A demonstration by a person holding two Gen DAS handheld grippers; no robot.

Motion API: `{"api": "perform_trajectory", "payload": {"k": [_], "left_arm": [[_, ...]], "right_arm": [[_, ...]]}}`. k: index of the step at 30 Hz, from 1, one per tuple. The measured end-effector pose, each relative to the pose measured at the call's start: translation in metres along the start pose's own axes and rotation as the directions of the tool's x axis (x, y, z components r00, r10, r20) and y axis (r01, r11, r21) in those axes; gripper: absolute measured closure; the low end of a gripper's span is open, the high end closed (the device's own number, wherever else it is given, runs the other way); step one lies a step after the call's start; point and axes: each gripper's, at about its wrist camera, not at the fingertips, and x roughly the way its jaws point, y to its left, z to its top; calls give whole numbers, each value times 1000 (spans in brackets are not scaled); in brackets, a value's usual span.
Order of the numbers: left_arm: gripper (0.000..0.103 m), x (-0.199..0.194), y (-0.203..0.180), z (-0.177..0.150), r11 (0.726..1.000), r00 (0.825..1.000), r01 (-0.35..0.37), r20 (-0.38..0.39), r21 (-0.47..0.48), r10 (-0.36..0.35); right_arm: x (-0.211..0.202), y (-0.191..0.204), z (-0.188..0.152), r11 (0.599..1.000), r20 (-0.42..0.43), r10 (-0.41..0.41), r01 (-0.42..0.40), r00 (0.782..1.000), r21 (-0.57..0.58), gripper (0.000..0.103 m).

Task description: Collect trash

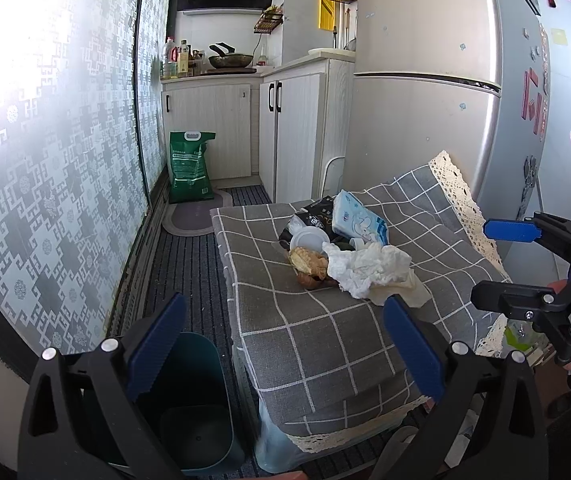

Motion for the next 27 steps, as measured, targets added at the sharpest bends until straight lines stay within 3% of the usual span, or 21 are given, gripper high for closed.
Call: {"api": "perform_trajectory", "payload": {"k": [27], "left_arm": [[3,5,-5,-1,1000,1000,-3,-7,6,3]], "right_arm": [[2,0,-2,1000,-6,5,-5,1000,13,3]]}}
